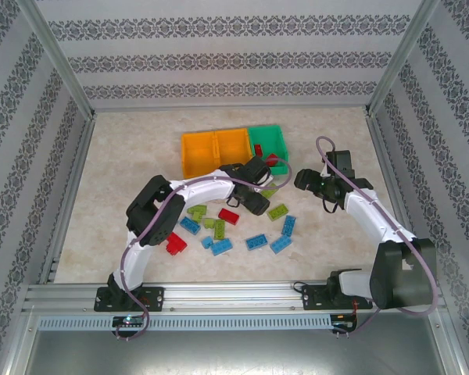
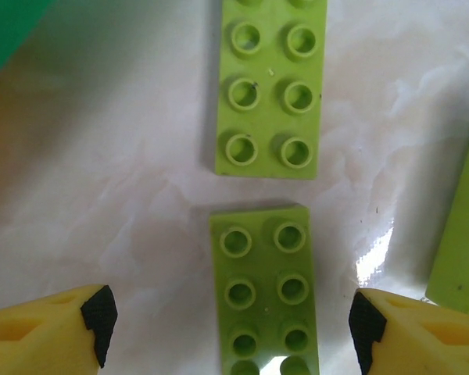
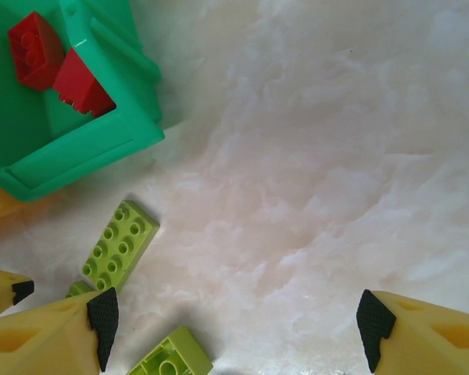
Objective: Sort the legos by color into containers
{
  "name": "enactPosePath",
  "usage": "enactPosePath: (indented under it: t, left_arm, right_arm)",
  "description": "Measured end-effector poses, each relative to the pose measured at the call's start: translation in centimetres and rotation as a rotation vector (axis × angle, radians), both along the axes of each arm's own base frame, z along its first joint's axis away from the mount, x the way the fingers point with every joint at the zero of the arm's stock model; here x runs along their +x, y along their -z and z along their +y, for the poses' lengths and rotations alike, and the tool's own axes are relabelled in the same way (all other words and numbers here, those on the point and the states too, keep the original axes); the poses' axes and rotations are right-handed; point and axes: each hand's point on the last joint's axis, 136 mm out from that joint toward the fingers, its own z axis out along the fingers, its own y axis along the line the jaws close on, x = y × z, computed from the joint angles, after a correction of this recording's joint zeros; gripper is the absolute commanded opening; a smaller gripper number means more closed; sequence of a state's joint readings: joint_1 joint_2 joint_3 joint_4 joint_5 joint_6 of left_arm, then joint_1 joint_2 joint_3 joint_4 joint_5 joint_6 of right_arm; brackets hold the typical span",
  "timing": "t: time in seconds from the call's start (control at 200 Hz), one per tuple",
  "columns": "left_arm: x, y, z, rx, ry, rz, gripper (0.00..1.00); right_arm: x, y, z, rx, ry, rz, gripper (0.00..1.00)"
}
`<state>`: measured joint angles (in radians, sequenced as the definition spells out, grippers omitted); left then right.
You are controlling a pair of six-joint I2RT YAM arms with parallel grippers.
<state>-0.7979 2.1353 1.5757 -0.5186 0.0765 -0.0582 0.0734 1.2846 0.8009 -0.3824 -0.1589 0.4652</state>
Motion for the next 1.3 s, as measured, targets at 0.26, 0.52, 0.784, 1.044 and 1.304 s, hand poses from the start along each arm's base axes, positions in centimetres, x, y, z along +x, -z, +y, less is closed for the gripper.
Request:
enactPosePath:
  t: [0.26,0.52,0.784,1.044,1.304]
  left_arm:
    - [-0.8,1.0,0.4,0.061,0.033,0.01,0.61]
    - [-1.1,1.0,0.4,0.067,0.037,0.013,0.41]
    - [-1.0,0.9,0.5,0.07,0.024,0.012,0.35]
    - [-0.4,-1.8,1.5,0.088,-0.025,-0.033,0.33]
    - [3.7,-9.9,3.3,-0.045,-0.173,-0.154,0.35]
  right_arm:
    - [-0.2,0.1,-0.2,0.0,0.006,0.004,0.84]
    - [-0.2,0.1,-0.4,-0.002,0.008,0.003,0.84]
    - [-0.2,0.1,-0.4,-0.009,-0.002,0.001,0.83]
    - [-0.4,0.2,0.3,-0.016,-0.033,0.0,0.83]
    - [-0.5,0.4,2.3,-0.015,-0.091,0.0,0.83]
